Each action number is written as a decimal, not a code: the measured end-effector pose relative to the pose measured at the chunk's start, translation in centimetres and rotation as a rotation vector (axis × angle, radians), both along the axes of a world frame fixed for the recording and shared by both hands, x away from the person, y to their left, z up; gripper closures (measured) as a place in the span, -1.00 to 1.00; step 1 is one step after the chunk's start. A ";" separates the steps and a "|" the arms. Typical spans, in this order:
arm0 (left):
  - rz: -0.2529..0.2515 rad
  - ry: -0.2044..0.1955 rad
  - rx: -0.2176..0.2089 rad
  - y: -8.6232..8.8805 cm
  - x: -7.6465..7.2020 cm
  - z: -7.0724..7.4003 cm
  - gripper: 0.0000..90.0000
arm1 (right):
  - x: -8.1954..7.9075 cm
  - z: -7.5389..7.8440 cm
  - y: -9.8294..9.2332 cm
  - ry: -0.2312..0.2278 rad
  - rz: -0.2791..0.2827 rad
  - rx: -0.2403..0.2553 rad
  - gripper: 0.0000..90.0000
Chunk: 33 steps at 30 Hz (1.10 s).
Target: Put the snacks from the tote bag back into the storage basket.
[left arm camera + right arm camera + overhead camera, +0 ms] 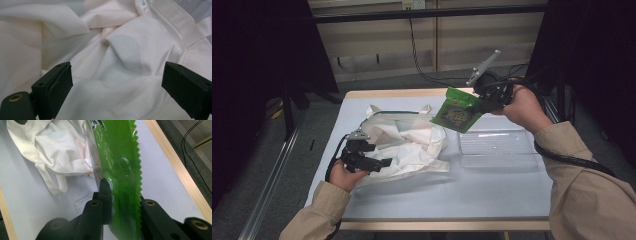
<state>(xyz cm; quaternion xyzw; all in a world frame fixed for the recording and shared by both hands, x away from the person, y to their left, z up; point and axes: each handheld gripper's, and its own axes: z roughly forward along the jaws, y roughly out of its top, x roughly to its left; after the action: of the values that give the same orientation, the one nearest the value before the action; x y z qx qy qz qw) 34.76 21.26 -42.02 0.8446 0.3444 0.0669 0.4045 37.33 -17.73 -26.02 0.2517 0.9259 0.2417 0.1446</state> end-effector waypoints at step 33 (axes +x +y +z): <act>-0.012 0.015 0.003 -0.6 0.2 -0.4 -0.79 | 0.0 -1.5 -4.6 0.029 -0.075 -0.057 0.76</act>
<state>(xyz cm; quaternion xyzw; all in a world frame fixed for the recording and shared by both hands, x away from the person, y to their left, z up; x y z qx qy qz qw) 34.97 20.68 -42.45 0.8478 0.3421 0.0588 0.4010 37.31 -22.34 -27.48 0.2855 0.9244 0.2059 0.1471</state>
